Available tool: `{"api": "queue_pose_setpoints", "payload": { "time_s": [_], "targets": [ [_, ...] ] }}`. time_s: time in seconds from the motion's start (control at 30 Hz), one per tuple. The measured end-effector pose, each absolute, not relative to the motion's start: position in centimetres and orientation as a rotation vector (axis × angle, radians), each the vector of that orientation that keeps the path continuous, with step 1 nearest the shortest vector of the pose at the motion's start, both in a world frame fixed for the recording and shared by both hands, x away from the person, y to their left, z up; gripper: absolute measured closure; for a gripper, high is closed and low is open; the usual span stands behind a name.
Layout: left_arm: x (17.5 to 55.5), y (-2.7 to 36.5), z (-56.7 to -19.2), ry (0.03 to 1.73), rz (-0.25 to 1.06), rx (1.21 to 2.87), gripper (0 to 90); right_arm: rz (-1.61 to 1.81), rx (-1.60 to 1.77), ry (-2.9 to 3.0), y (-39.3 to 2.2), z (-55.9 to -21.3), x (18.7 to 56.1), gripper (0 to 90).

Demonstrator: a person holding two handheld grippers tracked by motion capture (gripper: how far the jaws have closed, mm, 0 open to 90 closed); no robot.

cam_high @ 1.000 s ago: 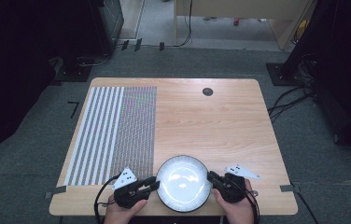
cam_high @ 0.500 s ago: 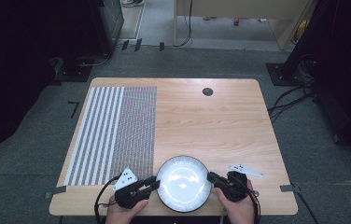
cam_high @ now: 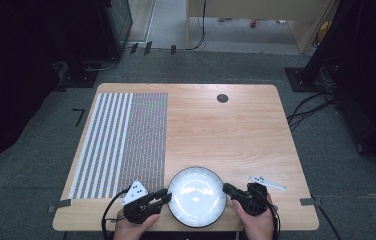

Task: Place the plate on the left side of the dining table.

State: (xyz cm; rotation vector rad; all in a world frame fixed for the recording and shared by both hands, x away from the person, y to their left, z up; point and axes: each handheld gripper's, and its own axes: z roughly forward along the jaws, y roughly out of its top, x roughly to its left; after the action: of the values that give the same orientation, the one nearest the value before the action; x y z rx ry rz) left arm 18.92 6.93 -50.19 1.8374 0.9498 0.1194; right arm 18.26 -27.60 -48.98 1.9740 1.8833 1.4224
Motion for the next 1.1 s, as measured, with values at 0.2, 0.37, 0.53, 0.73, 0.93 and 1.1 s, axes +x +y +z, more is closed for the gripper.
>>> {"api": "queue_pose_setpoints", "payload": {
  "time_s": [0.2,0.37,0.53,0.73,0.93,1.1],
  "targets": [
    [18.96,6.88,-50.28,0.954,0.117,1.835,70.2,1.461,1.989,1.876,-27.69,-48.92,18.27,82.2],
    [18.93,6.81,-50.3,0.958,0.124,1.836,70.0,1.476,1.989,1.888,-27.82,-48.94,18.36,81.4],
    [18.92,6.72,-50.39,0.961,0.133,1.842,70.0,1.532,2.0,1.859,-28.07,-48.85,18.28,81.4],
    [18.92,6.69,-50.41,0.964,0.134,1.843,69.8,1.589,2.033,1.828,-28.38,-48.91,18.37,81.1],
    [18.91,6.66,-50.41,0.965,0.135,1.84,69.3,1.55,2.014,1.842,-27.96,-48.99,18.39,79.0],
    [18.91,6.63,-50.44,0.966,0.138,1.838,69.0,1.531,2.003,1.848,-27.74,-49.08,18.41,78.3]
  ]
}}
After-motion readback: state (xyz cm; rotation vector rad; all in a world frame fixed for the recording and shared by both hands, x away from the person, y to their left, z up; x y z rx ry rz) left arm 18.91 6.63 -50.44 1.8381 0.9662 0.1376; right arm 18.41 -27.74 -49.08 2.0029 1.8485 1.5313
